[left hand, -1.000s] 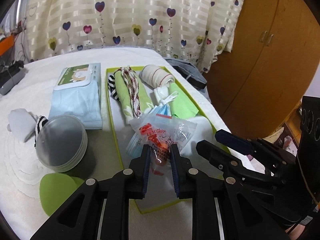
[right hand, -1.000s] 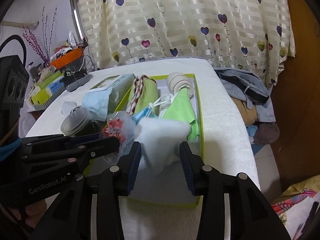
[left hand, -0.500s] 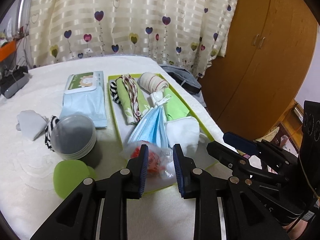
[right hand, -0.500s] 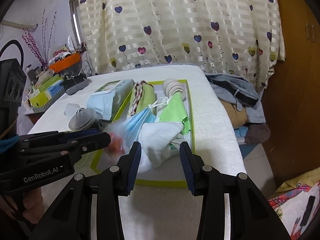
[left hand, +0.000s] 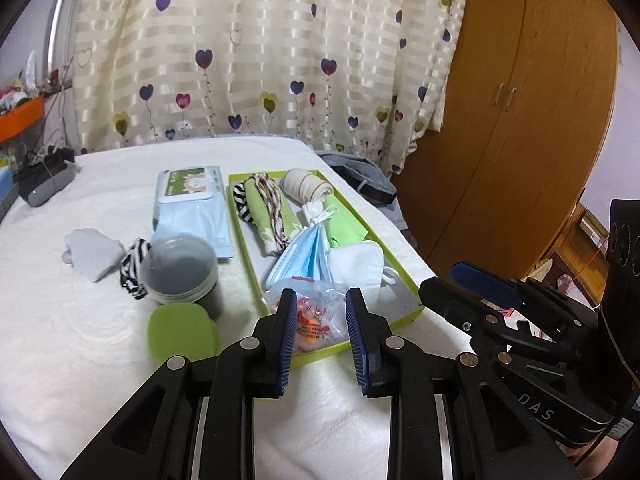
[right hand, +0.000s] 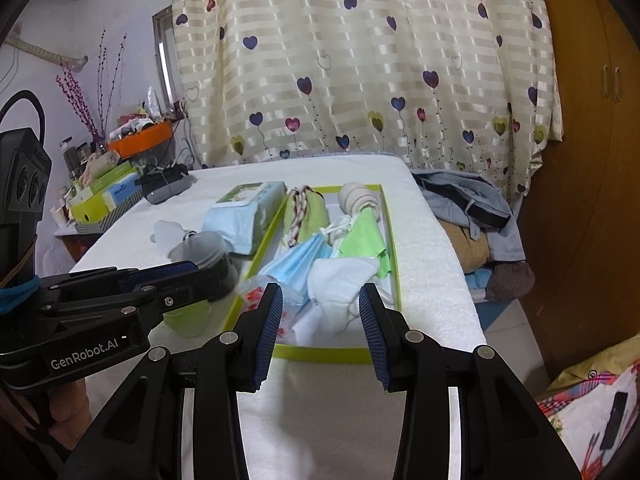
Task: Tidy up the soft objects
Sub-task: 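Move both open grippers back toward the striped sock and grey sock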
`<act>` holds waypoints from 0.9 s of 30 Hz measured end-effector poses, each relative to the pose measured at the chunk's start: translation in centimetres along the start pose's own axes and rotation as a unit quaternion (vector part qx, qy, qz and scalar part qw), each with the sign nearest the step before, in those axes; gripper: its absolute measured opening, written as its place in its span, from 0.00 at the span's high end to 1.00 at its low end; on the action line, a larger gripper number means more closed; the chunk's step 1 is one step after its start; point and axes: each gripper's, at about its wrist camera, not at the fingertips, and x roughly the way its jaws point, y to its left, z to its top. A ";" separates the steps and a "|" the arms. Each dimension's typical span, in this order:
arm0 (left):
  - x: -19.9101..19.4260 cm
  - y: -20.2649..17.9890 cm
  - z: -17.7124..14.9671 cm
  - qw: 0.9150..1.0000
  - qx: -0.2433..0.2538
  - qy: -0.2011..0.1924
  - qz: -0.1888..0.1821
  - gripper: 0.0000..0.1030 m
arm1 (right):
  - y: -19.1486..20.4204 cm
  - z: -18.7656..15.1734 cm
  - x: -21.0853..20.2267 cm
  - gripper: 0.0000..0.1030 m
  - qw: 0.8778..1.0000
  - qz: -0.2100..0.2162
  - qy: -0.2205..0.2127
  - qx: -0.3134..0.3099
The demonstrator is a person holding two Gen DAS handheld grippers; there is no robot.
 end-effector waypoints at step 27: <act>-5.7 7.0 -1.9 0.998 -0.044 -0.036 0.029 0.67 | 8.4 0.2 -0.9 0.60 0.998 0.036 -0.002 -0.060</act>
